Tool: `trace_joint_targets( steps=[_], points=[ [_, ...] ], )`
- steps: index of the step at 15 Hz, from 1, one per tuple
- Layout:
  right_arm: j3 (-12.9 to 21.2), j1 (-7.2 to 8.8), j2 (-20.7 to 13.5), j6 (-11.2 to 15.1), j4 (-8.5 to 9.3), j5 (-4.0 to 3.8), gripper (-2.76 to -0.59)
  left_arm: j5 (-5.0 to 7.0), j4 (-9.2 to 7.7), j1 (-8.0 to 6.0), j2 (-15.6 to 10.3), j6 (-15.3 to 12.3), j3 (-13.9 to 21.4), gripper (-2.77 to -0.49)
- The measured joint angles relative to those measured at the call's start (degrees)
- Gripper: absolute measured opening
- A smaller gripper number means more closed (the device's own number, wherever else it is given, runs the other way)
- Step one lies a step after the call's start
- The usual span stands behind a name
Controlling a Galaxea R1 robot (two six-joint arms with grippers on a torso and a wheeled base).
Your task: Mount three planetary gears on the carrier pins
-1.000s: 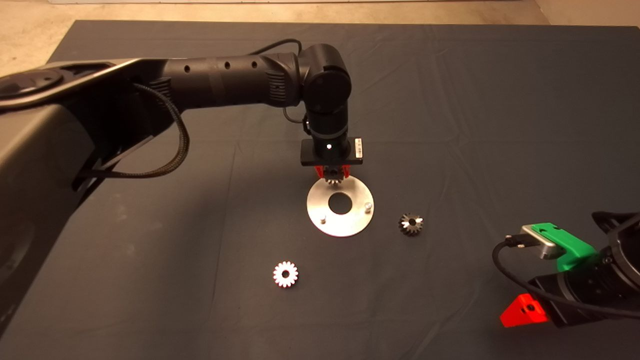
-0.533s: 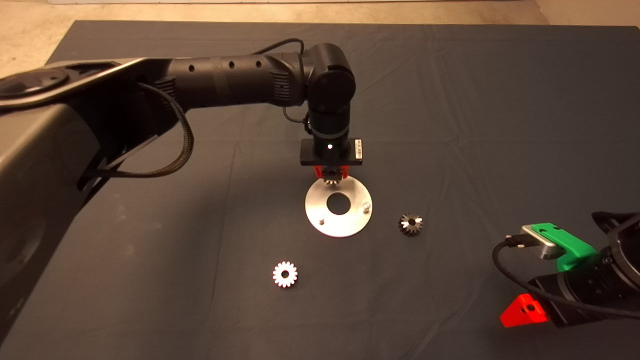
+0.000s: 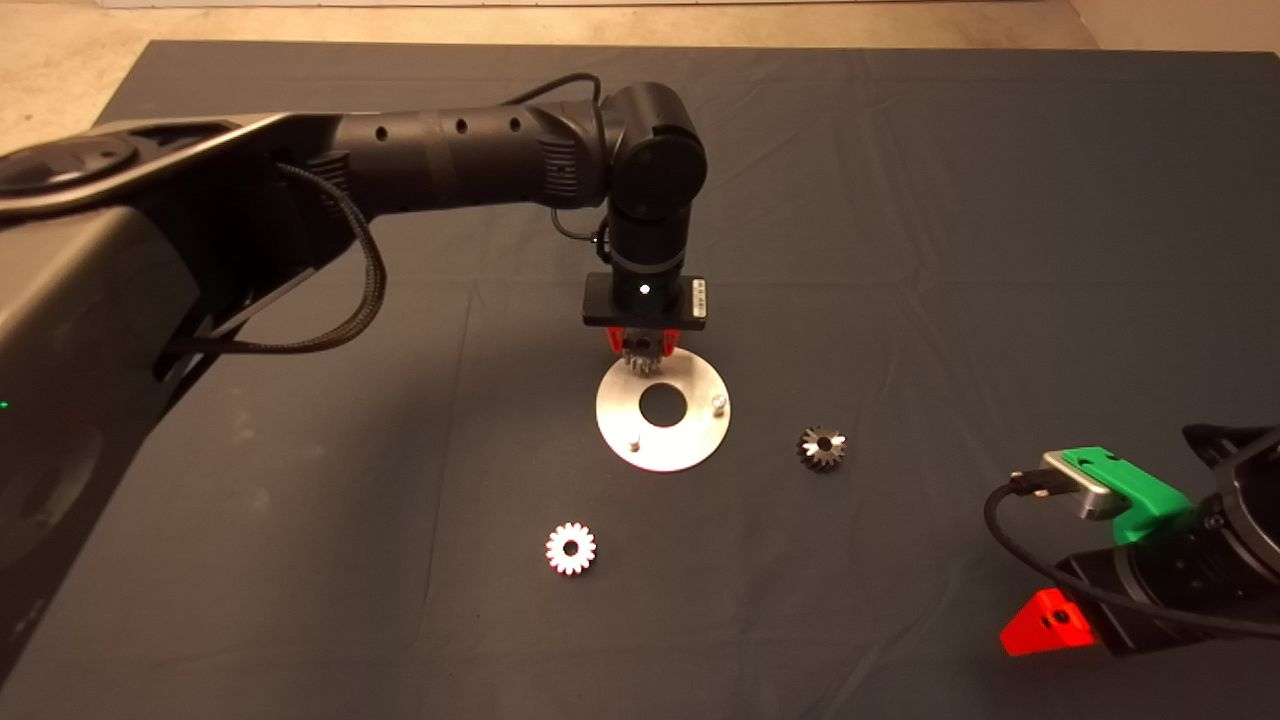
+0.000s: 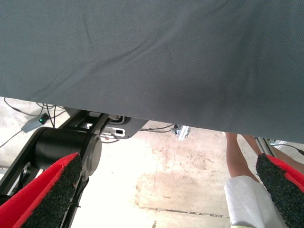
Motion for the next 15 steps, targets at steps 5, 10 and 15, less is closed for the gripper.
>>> trace_joint_targets(
  steps=[5,10,15],
  points=[
    [0.0,0.0,0.0,0.0,0.0,0.02,-0.63,0.86,0.06,-0.06,-0.1,0.0,0.2,-1.97],
    [0.0,-0.01,0.0,0.0,0.0,0.02,-0.63,0.91,0.09,-3.13,-0.2,0.0,4.0,-1.84],
    [0.0,-0.33,0.0,0.0,0.0,0.0,-0.63,0.4,0.02,-5.17,-7.3,-0.1,11.2,-1.64]
  ],
)
